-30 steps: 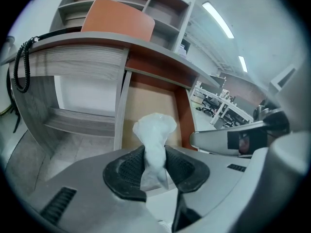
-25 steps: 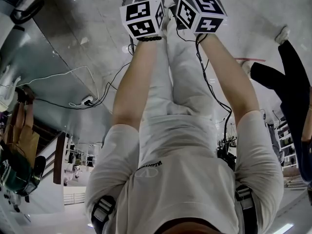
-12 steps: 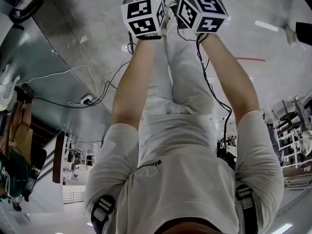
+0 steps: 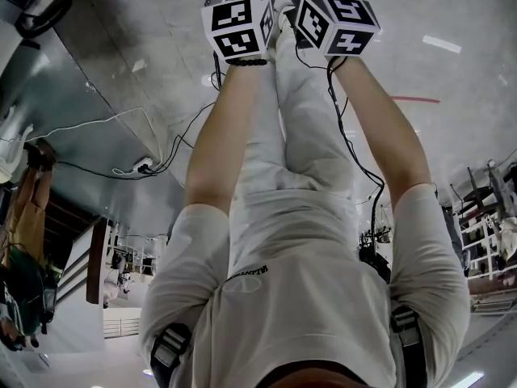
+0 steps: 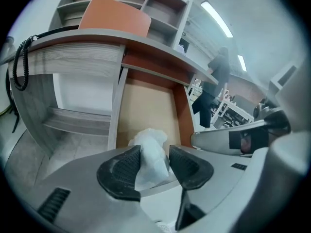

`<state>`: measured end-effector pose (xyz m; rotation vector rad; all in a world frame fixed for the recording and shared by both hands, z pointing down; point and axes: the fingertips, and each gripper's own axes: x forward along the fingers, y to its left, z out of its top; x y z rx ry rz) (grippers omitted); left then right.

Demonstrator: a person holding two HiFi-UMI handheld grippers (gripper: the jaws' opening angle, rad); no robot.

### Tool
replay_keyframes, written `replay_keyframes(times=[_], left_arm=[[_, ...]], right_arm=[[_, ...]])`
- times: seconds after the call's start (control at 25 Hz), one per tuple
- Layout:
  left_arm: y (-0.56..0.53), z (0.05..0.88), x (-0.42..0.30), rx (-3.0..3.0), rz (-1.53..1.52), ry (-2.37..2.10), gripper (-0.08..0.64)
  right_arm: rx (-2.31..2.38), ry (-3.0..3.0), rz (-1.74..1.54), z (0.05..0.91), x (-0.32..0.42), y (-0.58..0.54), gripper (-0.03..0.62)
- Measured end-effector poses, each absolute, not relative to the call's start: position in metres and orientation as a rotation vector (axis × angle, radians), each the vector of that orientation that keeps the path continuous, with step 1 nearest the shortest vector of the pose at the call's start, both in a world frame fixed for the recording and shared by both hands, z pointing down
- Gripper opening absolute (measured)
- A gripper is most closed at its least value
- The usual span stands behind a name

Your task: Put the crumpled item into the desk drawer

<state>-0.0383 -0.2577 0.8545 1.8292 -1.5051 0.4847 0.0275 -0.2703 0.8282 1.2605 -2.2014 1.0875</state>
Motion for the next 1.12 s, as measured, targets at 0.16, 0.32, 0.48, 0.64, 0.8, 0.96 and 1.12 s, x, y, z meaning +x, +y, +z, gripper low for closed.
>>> replay_keyframes(times=[0.16,0.32,0.48,0.64,0.8,0.96,1.12], left_arm=[[-0.259,0.852,-0.038,1.834,0.477,-1.507,0.197],[-0.260,0.853,-0.039,1.840,0.473,-1.512,0.201],[-0.258,0.849,-0.037,1.850,0.464,-1.512,0.201],[-0.259,0.850,-0.037,1.852,0.460,-1.507,0.201],[-0.259,0.846,-0.040,1.850,0.435,-1.517,0.201],[-0.257,0.842,-0.042,1.853,0.420,-1.522,0.201],[-0.253,0.836,-0.044,1.861,0.413,-1.537,0.186]], right_arm=[[1.259,-2.201,1.084,0.828,0.030,-0.270,-0.002],[1.263,-2.198,1.088,0.831,0.030,-0.269,-0.002],[1.262,-2.197,1.087,0.829,0.031,-0.267,-0.002],[1.267,-2.196,1.088,0.830,0.031,-0.267,-0.002],[1.275,-2.192,1.088,0.828,0.032,-0.266,-0.002],[1.279,-2.192,1.084,0.824,0.035,-0.265,-0.002],[1.276,-2.191,1.079,0.821,0.038,-0.261,-0.002]])
